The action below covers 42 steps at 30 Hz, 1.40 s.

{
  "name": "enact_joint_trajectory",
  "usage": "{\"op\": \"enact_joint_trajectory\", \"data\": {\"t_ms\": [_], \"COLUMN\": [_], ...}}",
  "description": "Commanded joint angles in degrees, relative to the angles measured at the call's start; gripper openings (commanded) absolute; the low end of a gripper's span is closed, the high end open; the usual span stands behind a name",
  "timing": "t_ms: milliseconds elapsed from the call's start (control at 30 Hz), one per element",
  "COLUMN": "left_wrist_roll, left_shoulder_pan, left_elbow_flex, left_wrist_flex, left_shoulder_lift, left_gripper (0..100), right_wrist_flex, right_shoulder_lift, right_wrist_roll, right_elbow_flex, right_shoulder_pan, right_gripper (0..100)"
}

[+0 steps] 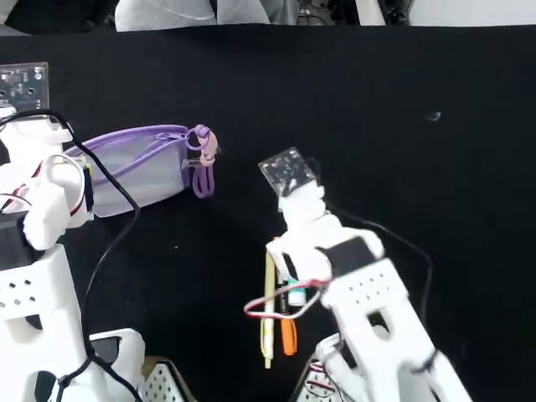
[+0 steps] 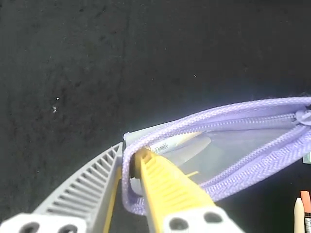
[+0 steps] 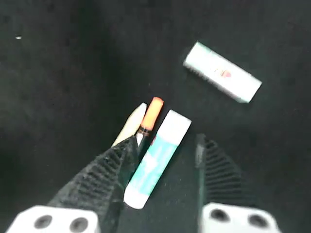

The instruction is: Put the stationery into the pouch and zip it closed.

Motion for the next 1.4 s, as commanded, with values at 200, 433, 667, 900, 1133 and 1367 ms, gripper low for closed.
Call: {"op": "enact_joint_trajectory", "data": {"t_ms": [200, 433, 667, 900, 1133, 1367], "left_wrist_roll": [0.4, 0.4, 0.4, 0.4, 0.4, 0.4], "left_shoulder_pan": [0.0, 0.0, 0.0, 0.0, 0.0, 0.0], "left_elbow_flex": [3.6, 3.6, 3.6, 3.6, 3.6, 3.6], "left_wrist_flex": [-0.2, -0.2, -0.2, -0.2, -0.2, -0.2], "left_shoulder_lift": [1.0, 0.9, 0.9, 0.9, 0.9, 0.9], "left_gripper": [3, 3, 3, 3, 3, 3], "right_wrist_flex": [-7.5, -12.2, -14.2, -14.0, -13.9, -13.9], "right_shoulder_lift": [22.3, 27.3, 33.0, 41.1, 47.2, 47.5], "right_wrist_roll": [-6.5, -7.0, -11.5, -11.5, -11.3, -11.2], "right_elbow_flex": [-8.0, -7.9, -9.4, -13.5, -16.0, -16.0], "right_shoulder_pan": [-0.2, -7.0, -5.3, -0.3, 1.0, 1.1], "right_gripper": [15.2, 15.2, 15.2, 15.2, 14.8, 4.2]}}
